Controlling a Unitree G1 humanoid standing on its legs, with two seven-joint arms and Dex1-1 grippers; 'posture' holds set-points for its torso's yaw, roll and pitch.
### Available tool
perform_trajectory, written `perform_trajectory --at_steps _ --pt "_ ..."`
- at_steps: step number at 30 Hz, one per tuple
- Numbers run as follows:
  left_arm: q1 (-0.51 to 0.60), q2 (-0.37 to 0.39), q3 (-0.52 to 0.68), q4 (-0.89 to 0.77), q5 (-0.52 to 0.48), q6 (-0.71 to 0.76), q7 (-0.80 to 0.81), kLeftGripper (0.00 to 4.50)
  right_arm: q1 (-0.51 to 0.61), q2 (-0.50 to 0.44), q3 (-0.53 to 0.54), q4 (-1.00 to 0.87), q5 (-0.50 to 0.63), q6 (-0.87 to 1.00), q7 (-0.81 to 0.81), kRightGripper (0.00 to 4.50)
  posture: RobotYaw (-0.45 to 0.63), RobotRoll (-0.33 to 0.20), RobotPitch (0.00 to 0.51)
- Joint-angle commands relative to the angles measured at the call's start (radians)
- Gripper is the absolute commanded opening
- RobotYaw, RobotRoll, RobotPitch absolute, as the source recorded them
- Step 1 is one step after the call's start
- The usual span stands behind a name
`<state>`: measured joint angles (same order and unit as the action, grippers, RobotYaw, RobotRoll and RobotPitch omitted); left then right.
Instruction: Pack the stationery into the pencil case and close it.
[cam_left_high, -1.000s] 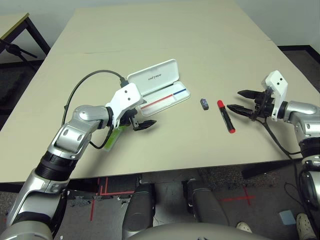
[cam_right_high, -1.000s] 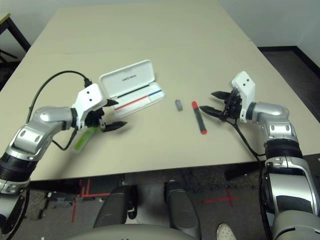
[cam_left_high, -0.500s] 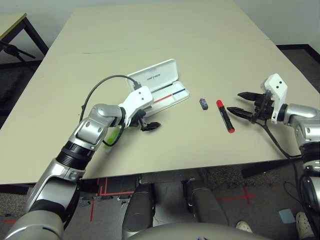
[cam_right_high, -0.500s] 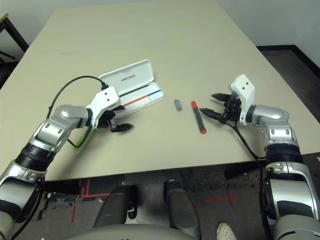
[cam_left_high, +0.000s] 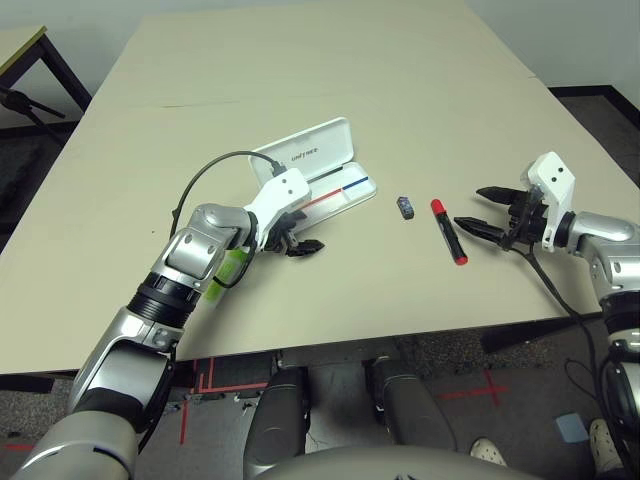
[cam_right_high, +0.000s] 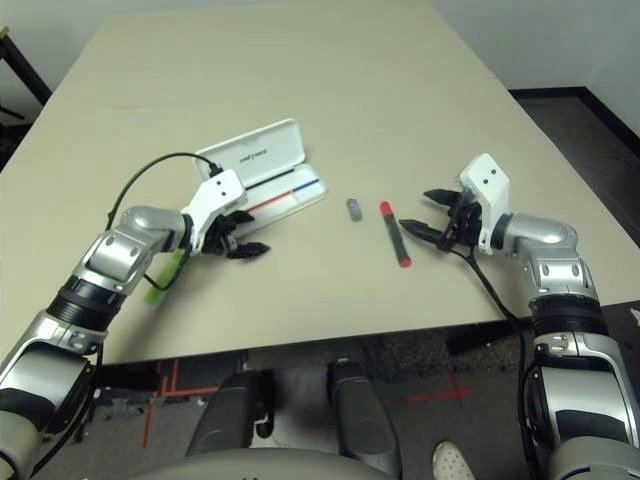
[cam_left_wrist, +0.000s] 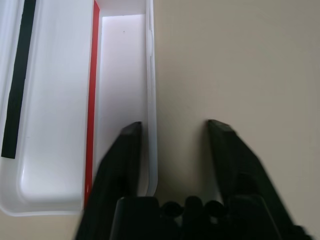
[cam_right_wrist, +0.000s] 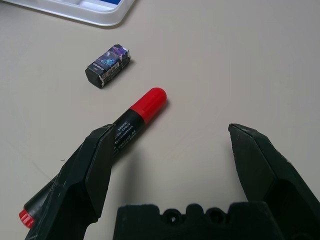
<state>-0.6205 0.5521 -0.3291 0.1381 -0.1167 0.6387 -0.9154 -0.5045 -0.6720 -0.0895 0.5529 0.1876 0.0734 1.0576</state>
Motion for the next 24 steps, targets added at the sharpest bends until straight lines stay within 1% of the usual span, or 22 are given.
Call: perform_trajectory --at_steps 1,3,4,10,14,21,24 --pt "0.000 0.006 -0.008 0.020 0.011 0.014 -0.020 1.22 0.012 0.003 0.001 -0.005 0.006 0.001 -0.005 4.50 -0.08 0.000 0.157" --pt "0.001 0.010 -0.008 0.018 0.012 0.011 -0.026 0.48 0.009 0.005 0.002 0.001 0.005 -0.004 -0.007 4.50 -0.08 0.000 0.157" --pt "0.001 0.012 -0.008 0.017 0.012 0.009 -0.028 0.03 0.008 0.006 0.002 0.002 0.005 -0.005 -0.007 4.50 -0.07 0.000 0.157" --pt "0.000 0.032 -0.009 0.001 0.014 -0.024 -0.057 0.01 0.008 0.014 0.007 0.003 0.000 -0.011 -0.009 4.50 -0.07 0.000 0.157" --pt "0.012 0.063 -0.012 -0.052 0.016 -0.061 -0.091 0.01 0.008 0.015 0.008 0.007 -0.002 -0.016 -0.008 4.50 -0.07 0.000 0.156" --pt "0.085 0.139 -0.012 -0.189 0.015 -0.187 -0.169 0.01 0.004 0.018 0.012 0.014 -0.006 -0.023 -0.006 4.50 -0.06 0.000 0.154" --pt "0.121 0.156 -0.003 -0.229 0.005 -0.250 -0.194 0.01 0.001 0.021 0.014 0.024 -0.009 -0.030 -0.005 4.50 -0.06 0.000 0.153"
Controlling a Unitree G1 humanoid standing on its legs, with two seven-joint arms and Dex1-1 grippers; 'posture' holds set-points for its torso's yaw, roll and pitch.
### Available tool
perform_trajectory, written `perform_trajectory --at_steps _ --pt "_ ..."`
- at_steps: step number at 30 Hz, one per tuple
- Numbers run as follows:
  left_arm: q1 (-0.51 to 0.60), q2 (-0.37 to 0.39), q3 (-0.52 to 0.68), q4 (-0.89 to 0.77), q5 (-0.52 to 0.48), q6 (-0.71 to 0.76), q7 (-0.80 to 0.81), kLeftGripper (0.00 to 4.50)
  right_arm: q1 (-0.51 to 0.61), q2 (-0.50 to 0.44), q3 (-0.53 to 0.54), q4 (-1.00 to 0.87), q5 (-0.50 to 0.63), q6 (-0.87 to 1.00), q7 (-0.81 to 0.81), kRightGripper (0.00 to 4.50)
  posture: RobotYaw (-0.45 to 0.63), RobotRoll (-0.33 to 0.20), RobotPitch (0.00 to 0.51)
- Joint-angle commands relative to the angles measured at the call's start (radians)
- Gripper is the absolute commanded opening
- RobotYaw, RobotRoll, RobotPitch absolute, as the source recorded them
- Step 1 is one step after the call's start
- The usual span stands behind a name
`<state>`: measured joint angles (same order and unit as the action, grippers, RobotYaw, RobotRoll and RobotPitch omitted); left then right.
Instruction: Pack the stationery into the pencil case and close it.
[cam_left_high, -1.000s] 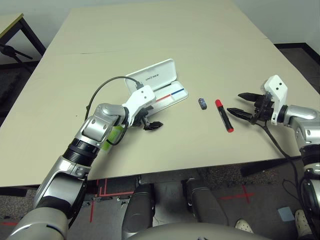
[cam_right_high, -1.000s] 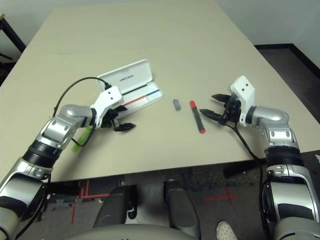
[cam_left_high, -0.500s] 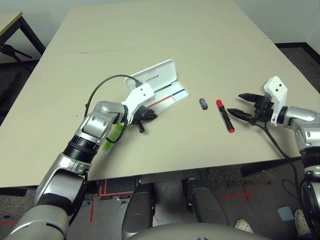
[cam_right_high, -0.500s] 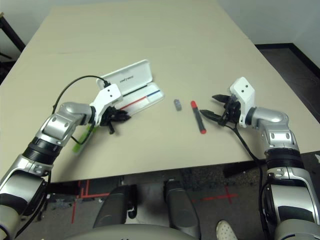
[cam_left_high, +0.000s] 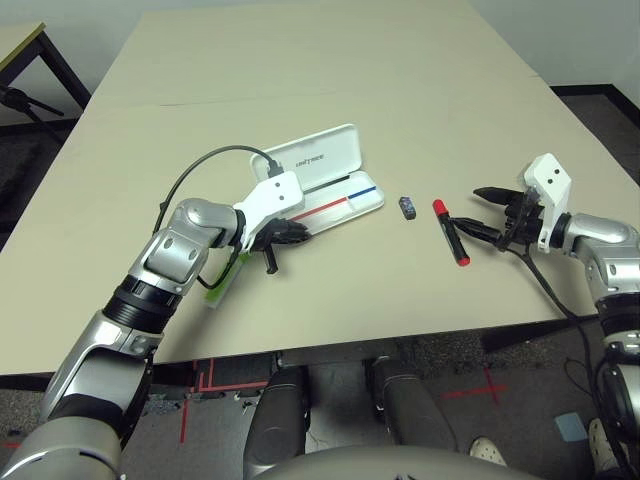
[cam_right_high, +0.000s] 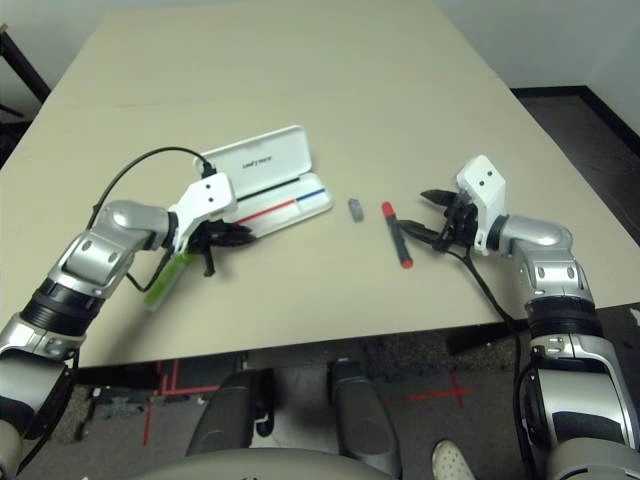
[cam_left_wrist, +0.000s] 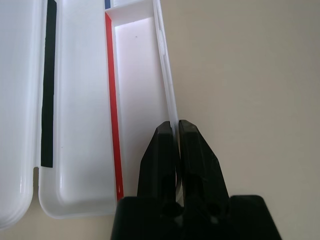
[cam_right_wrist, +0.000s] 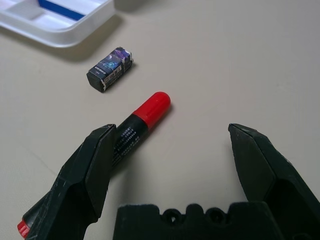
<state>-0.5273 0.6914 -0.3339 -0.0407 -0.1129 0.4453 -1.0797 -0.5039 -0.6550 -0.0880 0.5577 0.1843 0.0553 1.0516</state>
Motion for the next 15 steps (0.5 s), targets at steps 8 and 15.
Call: perform_trajectory --at_steps 8,15 --pt "0.096 0.039 0.014 -0.091 -0.007 -0.162 -0.067 0.01 -0.016 0.008 0.018 0.039 -0.011 -0.021 0.004 4.50 -0.05 0.000 0.152" --pt "0.134 0.043 0.001 -0.109 0.001 -0.184 -0.074 0.01 -0.017 0.010 0.023 0.046 -0.012 -0.028 0.005 4.50 -0.05 0.000 0.157"
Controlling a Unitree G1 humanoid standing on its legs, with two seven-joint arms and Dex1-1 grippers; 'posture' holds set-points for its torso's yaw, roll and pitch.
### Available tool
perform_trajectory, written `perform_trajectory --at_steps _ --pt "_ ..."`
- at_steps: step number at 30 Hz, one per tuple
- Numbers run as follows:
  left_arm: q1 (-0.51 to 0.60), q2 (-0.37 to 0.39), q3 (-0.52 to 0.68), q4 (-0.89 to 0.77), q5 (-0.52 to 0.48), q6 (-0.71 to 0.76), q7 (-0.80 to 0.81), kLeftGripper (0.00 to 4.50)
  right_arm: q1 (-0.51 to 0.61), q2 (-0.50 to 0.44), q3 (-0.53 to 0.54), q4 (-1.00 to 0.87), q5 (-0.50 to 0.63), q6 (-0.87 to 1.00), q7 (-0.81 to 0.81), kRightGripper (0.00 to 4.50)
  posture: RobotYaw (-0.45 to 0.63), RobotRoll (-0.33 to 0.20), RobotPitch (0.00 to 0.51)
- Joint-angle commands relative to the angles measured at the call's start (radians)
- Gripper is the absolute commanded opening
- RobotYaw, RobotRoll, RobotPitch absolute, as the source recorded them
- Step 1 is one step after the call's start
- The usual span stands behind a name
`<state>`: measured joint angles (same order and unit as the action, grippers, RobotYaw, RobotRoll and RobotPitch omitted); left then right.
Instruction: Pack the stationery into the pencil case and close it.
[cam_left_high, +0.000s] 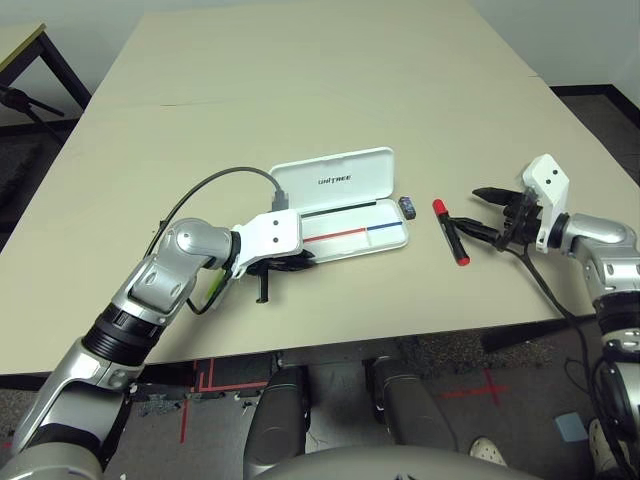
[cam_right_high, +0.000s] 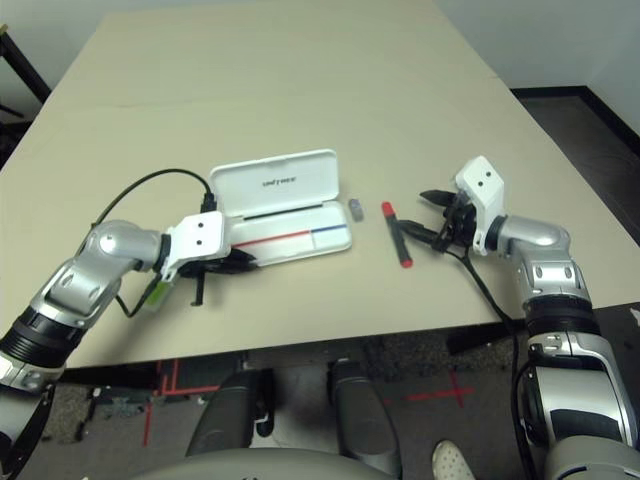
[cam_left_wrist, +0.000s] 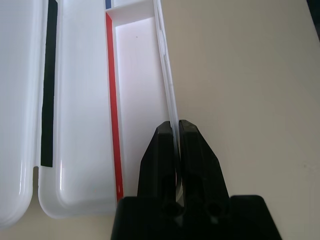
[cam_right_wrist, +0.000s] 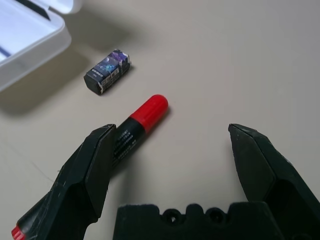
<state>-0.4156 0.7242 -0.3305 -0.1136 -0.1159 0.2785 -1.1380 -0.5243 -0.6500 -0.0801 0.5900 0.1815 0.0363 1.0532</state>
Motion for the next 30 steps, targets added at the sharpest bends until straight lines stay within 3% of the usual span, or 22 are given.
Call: perform_trajectory --at_steps 1,8,12,20,21,30 --pt "0.028 0.011 -0.004 -0.040 0.004 -0.018 -0.016 0.01 0.004 0.006 0.016 0.013 -0.009 -0.010 0.003 4.50 -0.05 0.000 0.157" --pt "0.060 0.000 -0.014 -0.039 0.033 -0.006 0.014 0.01 0.006 0.006 0.018 0.011 -0.008 -0.010 0.002 4.50 -0.05 0.000 0.159" --pt "0.060 -0.007 -0.013 -0.034 0.041 -0.004 0.020 1.21 0.008 0.006 0.020 0.007 -0.007 -0.008 0.001 4.50 -0.05 0.000 0.161" --pt "0.080 0.006 0.002 -0.060 0.035 0.005 0.017 4.32 0.010 0.004 0.028 -0.002 0.000 0.006 0.021 4.50 -0.05 0.000 0.162" --pt "0.084 0.011 0.008 -0.072 0.029 0.014 0.015 4.49 0.016 0.000 0.030 -0.015 0.011 0.020 0.044 4.50 -0.05 0.000 0.162" --pt "0.141 0.053 0.083 -0.212 -0.033 0.100 0.024 4.49 0.022 -0.030 0.033 -0.072 0.048 0.092 0.147 4.50 -0.04 0.000 0.163"
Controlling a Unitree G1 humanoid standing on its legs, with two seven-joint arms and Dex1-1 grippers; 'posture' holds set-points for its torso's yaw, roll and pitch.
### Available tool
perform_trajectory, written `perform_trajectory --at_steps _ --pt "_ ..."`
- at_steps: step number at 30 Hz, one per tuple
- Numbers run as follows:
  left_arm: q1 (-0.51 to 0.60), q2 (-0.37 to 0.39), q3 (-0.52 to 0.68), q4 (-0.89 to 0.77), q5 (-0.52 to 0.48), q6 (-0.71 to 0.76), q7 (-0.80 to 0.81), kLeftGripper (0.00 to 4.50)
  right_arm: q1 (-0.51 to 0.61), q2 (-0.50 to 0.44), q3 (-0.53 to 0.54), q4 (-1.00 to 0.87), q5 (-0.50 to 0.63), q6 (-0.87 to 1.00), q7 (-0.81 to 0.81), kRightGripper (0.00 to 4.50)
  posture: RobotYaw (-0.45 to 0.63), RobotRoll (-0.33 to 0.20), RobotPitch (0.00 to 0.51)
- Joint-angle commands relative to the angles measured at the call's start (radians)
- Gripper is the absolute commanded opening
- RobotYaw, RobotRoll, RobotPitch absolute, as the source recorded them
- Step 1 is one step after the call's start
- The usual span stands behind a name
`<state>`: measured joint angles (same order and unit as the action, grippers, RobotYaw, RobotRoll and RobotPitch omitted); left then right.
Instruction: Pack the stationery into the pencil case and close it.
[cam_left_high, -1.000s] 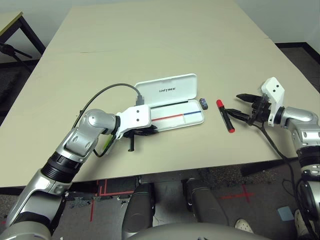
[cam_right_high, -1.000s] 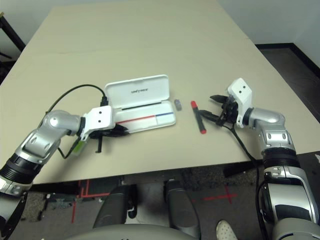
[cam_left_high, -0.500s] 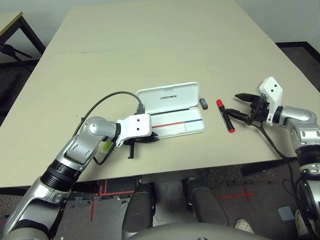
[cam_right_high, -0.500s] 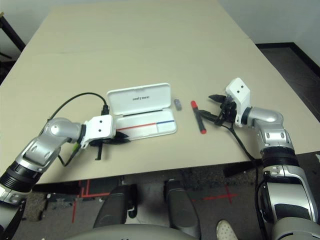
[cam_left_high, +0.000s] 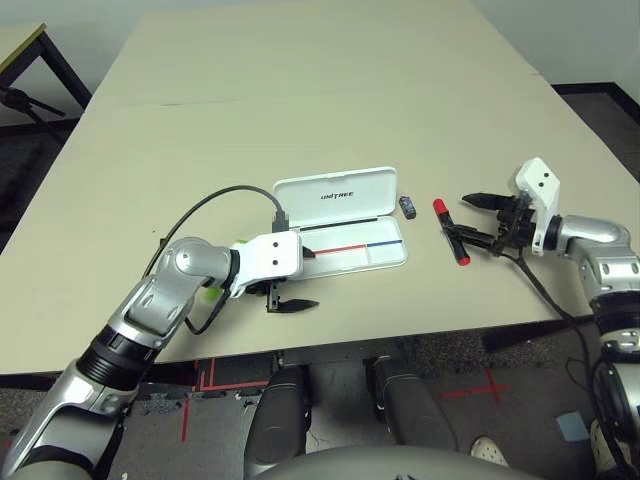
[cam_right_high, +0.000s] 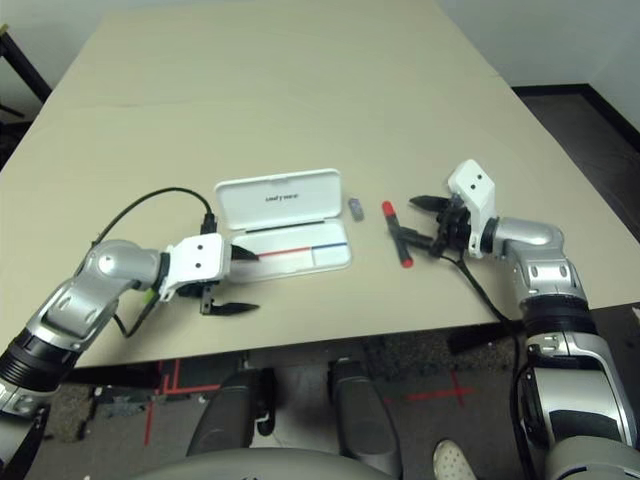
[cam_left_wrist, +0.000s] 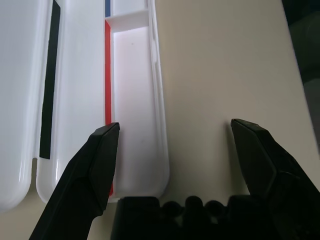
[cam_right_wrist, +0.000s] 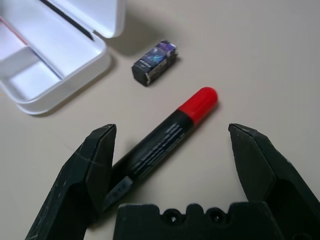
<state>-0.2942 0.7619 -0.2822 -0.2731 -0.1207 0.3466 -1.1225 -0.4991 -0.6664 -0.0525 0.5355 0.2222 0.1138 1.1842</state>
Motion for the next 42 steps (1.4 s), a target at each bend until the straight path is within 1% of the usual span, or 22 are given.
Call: perform_trajectory --at_steps 1,8,11,16,18,22,26,29,30,31,34,38,42 --pt "0.019 0.016 0.046 -0.062 -0.034 0.041 0.014 4.49 -0.005 -0.015 0.005 -0.017 0.008 0.015 0.018 4.50 -0.04 0.000 0.163" --pt "0.008 0.026 0.110 -0.109 -0.059 0.087 0.042 4.49 -0.005 -0.014 0.003 -0.020 0.011 0.016 0.029 4.50 -0.03 0.000 0.166" --pt "0.005 0.034 0.150 -0.138 -0.090 0.095 0.043 4.49 -0.003 -0.012 -0.004 -0.037 0.023 0.029 0.028 4.50 -0.02 0.000 0.166" --pt "0.006 0.055 0.162 -0.161 -0.113 0.096 0.036 4.49 0.016 0.006 -0.047 -0.120 0.085 0.118 -0.030 4.50 -0.01 0.000 0.168" --pt "0.005 0.058 0.160 -0.162 -0.115 0.097 0.039 4.49 0.036 0.013 -0.073 -0.187 0.103 0.183 -0.101 4.50 -0.01 0.000 0.170" --pt "0.008 0.058 0.154 -0.155 -0.114 0.084 0.043 4.49 0.108 0.012 -0.108 -0.423 0.156 0.360 -0.219 4.50 -0.01 0.000 0.171" --pt "0.011 0.054 0.148 -0.129 -0.107 0.051 0.039 4.49 0.172 0.029 -0.122 -0.646 0.148 0.542 -0.413 4.50 -0.01 0.000 0.171" --pt "0.011 0.053 0.149 -0.099 -0.104 0.013 0.032 4.49 0.197 0.059 -0.138 -0.780 0.170 0.713 -0.545 4.50 -0.01 0.000 0.171" --pt "0.010 0.053 0.145 -0.089 -0.100 -0.001 0.028 4.49 0.205 0.068 -0.138 -0.811 0.176 0.756 -0.574 4.50 -0.05 0.000 0.183" --pt "0.008 0.055 0.140 -0.080 -0.099 -0.020 0.020 4.49 0.213 0.075 -0.135 -0.842 0.184 0.796 -0.594 4.50 -0.05 0.000 0.183" --pt "0.000 0.055 0.135 -0.069 -0.100 -0.040 0.012 4.49 0.217 0.098 -0.136 -0.893 0.198 0.885 -0.656 4.50 -0.06 0.000 0.185" --pt "-0.021 0.052 0.129 -0.069 -0.098 -0.049 0.014 4.49 0.196 0.142 -0.141 -0.917 0.196 1.019 -0.756 4.50 -0.06 0.000 0.186" --pt "-0.027 0.054 0.126 -0.079 -0.097 -0.044 0.018 4.49 0.186 0.182 -0.123 -0.911 0.182 1.049 -0.815 4.50 -0.05 0.000 0.184"
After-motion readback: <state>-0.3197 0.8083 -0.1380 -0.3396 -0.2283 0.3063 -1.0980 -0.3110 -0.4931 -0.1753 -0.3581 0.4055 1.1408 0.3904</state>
